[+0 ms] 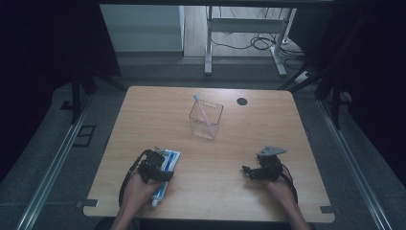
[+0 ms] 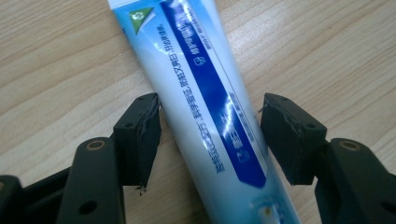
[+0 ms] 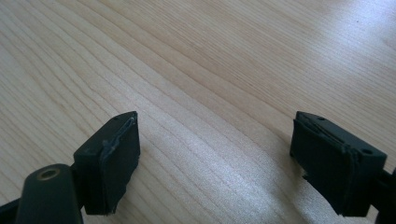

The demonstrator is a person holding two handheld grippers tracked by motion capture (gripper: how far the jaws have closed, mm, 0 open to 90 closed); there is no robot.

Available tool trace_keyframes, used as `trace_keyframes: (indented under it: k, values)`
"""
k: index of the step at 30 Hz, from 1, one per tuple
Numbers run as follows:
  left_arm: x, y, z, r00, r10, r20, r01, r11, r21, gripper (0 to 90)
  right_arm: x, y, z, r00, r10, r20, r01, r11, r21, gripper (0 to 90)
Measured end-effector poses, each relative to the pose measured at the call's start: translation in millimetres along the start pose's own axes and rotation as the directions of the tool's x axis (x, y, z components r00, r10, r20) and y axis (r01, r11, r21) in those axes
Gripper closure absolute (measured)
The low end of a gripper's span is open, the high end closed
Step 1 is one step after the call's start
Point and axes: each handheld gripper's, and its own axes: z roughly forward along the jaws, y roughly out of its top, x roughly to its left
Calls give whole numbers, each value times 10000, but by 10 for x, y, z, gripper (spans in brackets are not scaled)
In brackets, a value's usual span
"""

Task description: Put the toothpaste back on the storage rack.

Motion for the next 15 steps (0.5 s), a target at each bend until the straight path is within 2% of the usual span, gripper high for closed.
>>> trace_keyframes:
  k: [3, 6, 10, 14, 15]
  values:
    - [13, 77, 63, 9999, 17, 170, -25, 9989, 476, 384, 0, 0, 0, 10000, 2, -1, -2, 10000, 1, 162]
    - [-15, 139, 84, 9988, 492, 58, -495, 9963, 695, 416, 0, 0, -1, 10000, -7, 6, 7, 10000, 7, 161]
    - [-44, 211, 100, 9961, 887, 26, -885, 9908, 1023, 466, 0, 0, 0, 10000, 0, -5, 0, 10000, 1, 161]
    - [-61, 247, 84, 9945, 1031, 161, -1042, 9891, 1045, 577, 1, 0, -1, 10000, 10, 5, -10, 10000, 7, 161]
    - [-55, 252, 62, 9925, 1205, 184, -1217, 9866, 1083, 616, 1, 0, -1, 10000, 14, 4, -14, 10000, 7, 161]
